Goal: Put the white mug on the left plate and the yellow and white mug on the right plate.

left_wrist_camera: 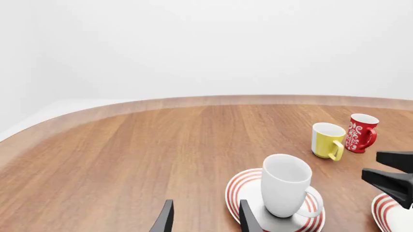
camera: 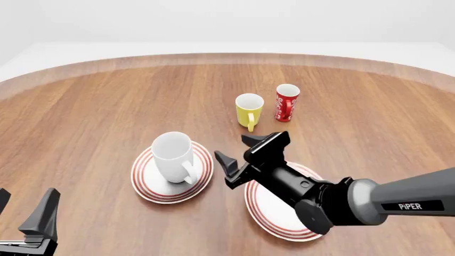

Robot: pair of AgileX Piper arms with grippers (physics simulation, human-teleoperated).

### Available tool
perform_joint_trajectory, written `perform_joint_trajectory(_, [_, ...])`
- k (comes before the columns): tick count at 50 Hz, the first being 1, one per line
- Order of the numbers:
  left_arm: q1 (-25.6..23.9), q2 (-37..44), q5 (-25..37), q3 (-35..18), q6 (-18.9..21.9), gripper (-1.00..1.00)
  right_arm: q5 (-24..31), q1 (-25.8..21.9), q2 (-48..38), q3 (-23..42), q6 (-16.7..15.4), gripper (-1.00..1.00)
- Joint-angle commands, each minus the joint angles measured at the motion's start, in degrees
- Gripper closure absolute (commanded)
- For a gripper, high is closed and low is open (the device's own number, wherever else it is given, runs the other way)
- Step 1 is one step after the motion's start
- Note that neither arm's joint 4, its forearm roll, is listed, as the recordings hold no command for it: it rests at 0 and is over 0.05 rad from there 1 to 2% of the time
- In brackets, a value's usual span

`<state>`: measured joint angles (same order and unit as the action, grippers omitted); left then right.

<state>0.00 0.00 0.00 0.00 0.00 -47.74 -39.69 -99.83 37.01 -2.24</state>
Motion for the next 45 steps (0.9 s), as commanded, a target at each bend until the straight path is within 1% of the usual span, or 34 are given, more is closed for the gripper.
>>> perform_joint_trajectory(1, [0.00,0.00,0.00,0.00,0.00,-1.00,-1.87,5.18,2.41,-2.22,-0.39,-1.00])
perform_joint_trajectory(6, [0.00,0.00,0.00,0.00,0.00,-1.00,-2.07,7.28,2.23,-1.91,-0.68,-1.00])
perform_joint_trajectory(12, [0.00,0.00,0.00,0.00,0.00,-1.00,-2.27,8.09,2.01,-1.70,-0.56,-1.00])
perform_joint_trajectory(14, [0.00,0.00,0.00,0.00,0.00,-1.00,-2.27,9.56,1.57,-1.21,-0.32,-1.00])
perform_joint_trajectory(16, [0.00,0.00,0.00,0.00,0.00,-1.00,-2.09,9.89,1.21,-0.74,-0.44,-1.00])
perform_joint_trajectory(17, [0.00,0.00,0.00,0.00,0.00,-1.00,-1.91,10.28,1.16,-0.57,-0.24,-1.00])
perform_joint_trajectory(19, [0.00,0.00,0.00,0.00,0.00,-1.00,-0.89,11.69,0.79,0.30,1.48,-1.00])
perform_joint_trajectory(23, [0.00,0.00,0.00,0.00,0.00,-1.00,-0.31,11.87,-0.14,1.46,0.76,-1.00])
perform_joint_trajectory(28, [0.00,0.00,0.00,0.00,0.00,-1.00,0.20,12.33,-1.11,2.51,0.67,-1.00])
perform_joint_trajectory(33, [0.00,0.00,0.00,0.00,0.00,-1.00,1.53,11.75,-2.72,4.30,0.52,-1.00])
perform_joint_trajectory(42, [0.00,0.00,0.00,0.00,0.00,-1.00,2.88,12.09,-3.37,6.22,1.23,-1.00])
perform_joint_trajectory(45, [0.00,0.00,0.00,0.00,0.00,-1.00,3.04,11.89,-4.68,7.30,2.14,-1.00])
